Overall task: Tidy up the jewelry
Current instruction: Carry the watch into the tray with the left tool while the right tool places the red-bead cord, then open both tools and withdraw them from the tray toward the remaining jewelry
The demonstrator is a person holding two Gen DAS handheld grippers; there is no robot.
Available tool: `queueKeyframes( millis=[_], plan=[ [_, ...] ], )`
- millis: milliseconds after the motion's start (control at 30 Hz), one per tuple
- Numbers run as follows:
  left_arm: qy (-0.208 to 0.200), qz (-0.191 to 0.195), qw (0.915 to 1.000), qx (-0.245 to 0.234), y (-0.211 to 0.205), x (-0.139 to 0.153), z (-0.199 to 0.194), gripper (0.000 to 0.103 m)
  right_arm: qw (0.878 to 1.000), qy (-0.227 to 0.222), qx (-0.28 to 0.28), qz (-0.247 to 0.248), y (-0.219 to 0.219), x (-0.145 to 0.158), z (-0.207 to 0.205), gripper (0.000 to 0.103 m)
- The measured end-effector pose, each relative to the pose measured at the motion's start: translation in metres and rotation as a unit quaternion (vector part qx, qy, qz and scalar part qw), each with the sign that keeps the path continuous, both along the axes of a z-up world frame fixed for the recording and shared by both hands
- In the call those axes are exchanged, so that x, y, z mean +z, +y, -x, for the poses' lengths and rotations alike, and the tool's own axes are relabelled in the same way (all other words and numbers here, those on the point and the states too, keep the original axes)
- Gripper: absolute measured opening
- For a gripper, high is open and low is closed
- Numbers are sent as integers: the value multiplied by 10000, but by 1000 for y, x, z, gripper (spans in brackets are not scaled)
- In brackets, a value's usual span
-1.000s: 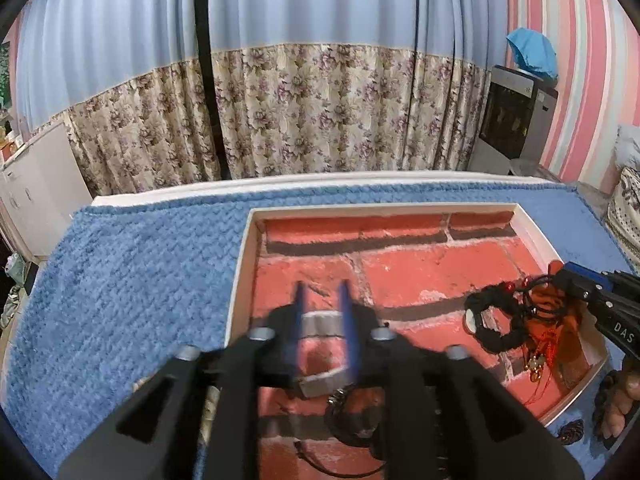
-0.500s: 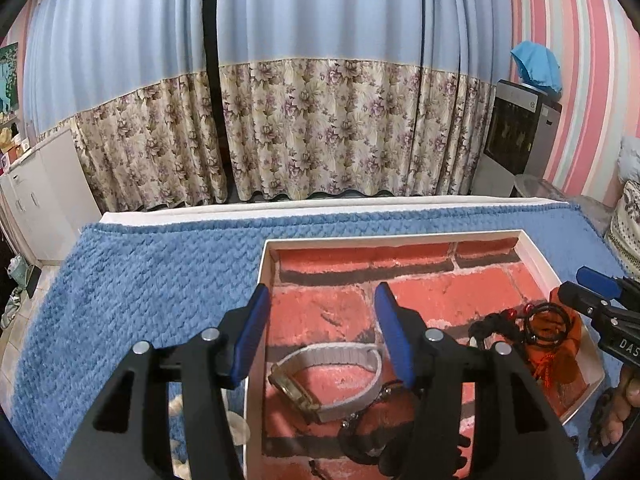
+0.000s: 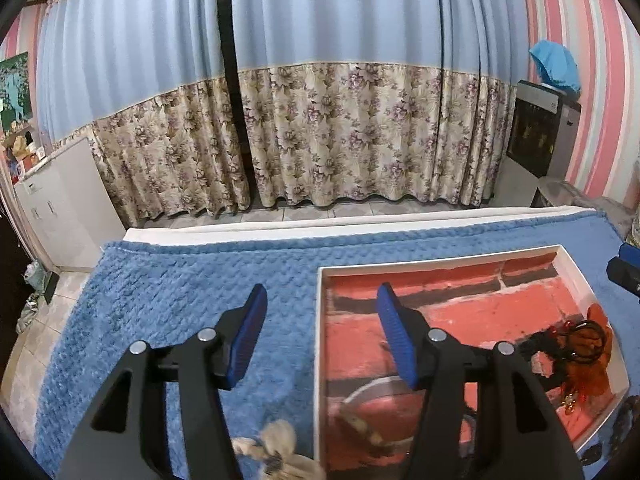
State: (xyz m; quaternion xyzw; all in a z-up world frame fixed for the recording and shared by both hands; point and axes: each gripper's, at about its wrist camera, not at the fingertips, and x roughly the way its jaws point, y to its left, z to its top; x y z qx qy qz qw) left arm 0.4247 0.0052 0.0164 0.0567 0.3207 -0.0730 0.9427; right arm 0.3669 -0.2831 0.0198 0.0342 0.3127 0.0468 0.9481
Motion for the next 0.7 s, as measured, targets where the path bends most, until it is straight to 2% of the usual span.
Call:
queueKeyframes(
  millis=[267,367,500,600,667,700],
  plan=[
    [98,110,9999,89,16,-16,-10,58,10000,51,37,-22,7,-2,-4,67],
    [-41,216,9997,99,18,-12,-13,58,10000,49,51,-6,9,-1,-5,67],
    [-208,28,9995,217,20,-10,-16,58,10000,57,47,-22,9,-3,-6,67],
    [-179,180,9992,304,28,-11,-19,58,10000,73,60,-20,11,-5,-7,67],
    [-137,354,9991,189,34,-11,-20,58,9999,86,69,-3,13,-8,-9,67],
    [-114,303,9993,190,34,-11,-20,58,9999,89,71,0,13,-8,-9,67]
  ],
)
